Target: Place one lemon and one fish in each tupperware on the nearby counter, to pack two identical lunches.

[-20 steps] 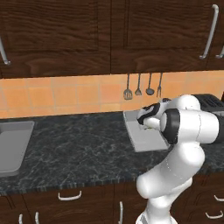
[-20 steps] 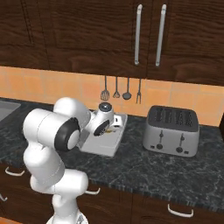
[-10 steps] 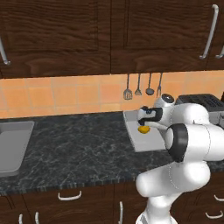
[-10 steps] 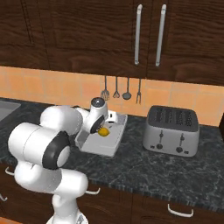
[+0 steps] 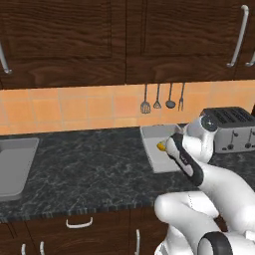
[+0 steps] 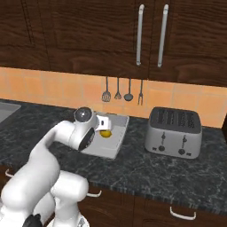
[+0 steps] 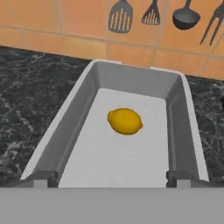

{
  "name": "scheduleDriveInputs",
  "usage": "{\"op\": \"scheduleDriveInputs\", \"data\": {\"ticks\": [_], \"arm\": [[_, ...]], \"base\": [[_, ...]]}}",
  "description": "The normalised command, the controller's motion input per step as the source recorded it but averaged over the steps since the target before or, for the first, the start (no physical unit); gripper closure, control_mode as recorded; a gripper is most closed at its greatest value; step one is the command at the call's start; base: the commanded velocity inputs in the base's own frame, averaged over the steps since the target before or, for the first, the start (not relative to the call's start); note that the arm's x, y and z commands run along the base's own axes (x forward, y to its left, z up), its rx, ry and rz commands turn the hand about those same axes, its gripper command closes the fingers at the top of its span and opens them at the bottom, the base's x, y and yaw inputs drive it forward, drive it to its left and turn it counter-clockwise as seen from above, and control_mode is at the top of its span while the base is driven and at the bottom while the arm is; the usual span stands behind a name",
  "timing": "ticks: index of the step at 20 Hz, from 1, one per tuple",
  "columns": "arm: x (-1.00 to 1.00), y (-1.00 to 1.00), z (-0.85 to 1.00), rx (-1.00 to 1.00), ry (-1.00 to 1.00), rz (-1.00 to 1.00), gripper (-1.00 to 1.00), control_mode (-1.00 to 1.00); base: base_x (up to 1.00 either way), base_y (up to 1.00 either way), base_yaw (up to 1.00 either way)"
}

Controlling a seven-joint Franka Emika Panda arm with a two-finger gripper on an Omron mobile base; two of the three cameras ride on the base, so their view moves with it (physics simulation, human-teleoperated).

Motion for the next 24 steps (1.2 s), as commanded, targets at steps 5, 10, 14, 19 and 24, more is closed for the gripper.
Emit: {"op": "scheduleDriveInputs", "data": {"ticks": [5,10,14,19,24], "arm": [[-1.00,0.29,0.33,0.00,-0.07,0.00,-1.00,-1.00],[-1.00,0.24,0.08,0.00,-0.01,0.00,-1.00,-1.00],[-0.25,0.06,0.00,0.00,0.00,0.00,-1.00,1.00],[0.00,0.00,0.00,0.00,0.00,0.00,-1.00,1.00],[0.00,0.00,0.00,0.00,0.00,0.00,-1.00,1.00]], "base": [[0.00,0.00,0.00],[0.00,0.00,0.00],[-0.75,0.08,0.00],[-1.00,0.00,0.00],[-1.00,-0.78,-0.07]]}}
